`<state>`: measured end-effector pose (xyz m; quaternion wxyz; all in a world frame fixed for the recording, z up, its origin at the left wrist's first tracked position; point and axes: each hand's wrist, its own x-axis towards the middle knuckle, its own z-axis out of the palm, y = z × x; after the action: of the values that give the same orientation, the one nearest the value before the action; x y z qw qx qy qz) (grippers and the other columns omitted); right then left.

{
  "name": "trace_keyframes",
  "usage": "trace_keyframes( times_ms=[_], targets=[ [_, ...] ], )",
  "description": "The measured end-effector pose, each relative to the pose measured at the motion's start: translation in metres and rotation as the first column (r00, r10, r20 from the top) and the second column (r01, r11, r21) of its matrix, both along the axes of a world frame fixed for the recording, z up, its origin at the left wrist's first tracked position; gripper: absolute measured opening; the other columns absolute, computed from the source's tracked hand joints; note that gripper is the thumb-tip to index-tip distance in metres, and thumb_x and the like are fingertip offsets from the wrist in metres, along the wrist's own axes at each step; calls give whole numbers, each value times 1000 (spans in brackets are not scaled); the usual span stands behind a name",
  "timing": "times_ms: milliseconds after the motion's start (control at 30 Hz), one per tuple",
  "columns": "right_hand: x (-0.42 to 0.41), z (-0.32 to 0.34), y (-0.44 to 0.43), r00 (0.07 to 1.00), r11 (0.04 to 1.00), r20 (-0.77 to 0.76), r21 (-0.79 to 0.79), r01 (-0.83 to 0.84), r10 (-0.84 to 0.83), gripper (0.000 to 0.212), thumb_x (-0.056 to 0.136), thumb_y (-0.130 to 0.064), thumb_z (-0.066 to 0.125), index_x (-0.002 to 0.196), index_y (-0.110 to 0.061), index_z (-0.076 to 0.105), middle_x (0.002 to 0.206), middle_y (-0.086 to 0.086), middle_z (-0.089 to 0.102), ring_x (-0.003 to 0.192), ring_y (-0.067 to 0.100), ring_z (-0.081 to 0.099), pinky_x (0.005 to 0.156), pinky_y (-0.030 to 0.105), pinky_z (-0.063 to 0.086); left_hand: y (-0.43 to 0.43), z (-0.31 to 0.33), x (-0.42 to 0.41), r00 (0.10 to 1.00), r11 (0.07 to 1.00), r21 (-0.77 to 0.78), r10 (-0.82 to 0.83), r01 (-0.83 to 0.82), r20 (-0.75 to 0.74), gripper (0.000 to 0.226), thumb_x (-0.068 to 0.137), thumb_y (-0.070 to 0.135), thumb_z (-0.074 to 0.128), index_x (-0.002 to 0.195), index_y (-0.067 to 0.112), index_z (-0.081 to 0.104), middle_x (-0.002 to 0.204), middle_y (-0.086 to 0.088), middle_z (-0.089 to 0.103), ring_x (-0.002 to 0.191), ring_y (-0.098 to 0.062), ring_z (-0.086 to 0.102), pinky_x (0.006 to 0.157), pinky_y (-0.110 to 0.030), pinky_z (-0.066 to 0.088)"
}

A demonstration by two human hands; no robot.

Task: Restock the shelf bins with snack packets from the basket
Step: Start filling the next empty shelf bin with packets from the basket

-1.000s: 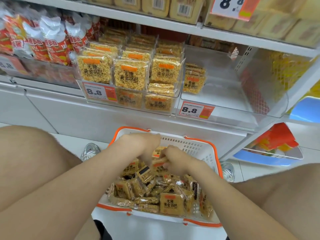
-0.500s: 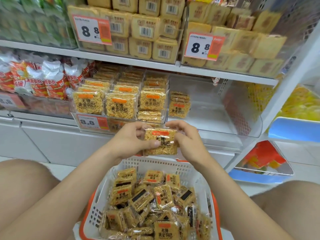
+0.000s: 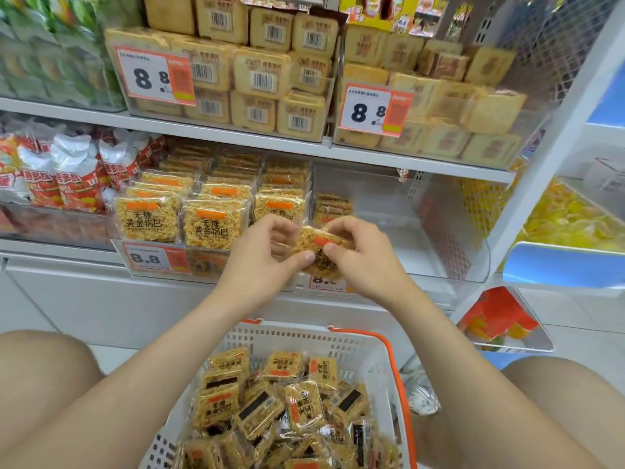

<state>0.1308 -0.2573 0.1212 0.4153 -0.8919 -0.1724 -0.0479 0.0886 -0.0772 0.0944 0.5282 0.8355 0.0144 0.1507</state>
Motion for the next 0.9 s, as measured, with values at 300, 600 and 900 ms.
trace_keyframes(
  times_ms=[300, 600, 900],
  targets=[
    [98, 3, -22, 987, 908, -98, -413, 74, -125, 21, 82, -20, 47, 103, -17, 52, 105, 14, 61, 97, 35, 59, 69, 36, 41, -28, -10, 22, 981, 726, 688, -113, -25, 156, 45, 93, 19, 70, 134, 30, 53, 135, 4, 39, 120, -20, 43, 98, -37, 42],
    [154, -36, -3, 997, 761, -72, -648, -24, -30, 17, 94, -10, 59, 104, -22, 52, 115, 12, 58, 98, 30, 53, 76, 36, 40, -44, -15, 38, 998, 615, 788, -18, -33, 56, 18, 83, 20, 76, 99, 20, 68, 141, -7, 29, 109, -30, 54, 81, -39, 42],
    [165, -44, 15, 956, 830, -24, -503, 241, -292, 71, 91, -15, 75, 148, -8, 33, 150, 27, 29, 115, 46, 62, 90, 43, 51, -46, -19, 41, 999, 623, 782, -12, -28, 46, 14, 79, 18, 79, 80, 16, 65, 139, -7, 31, 93, -27, 55, 65, -35, 40]
  ],
)
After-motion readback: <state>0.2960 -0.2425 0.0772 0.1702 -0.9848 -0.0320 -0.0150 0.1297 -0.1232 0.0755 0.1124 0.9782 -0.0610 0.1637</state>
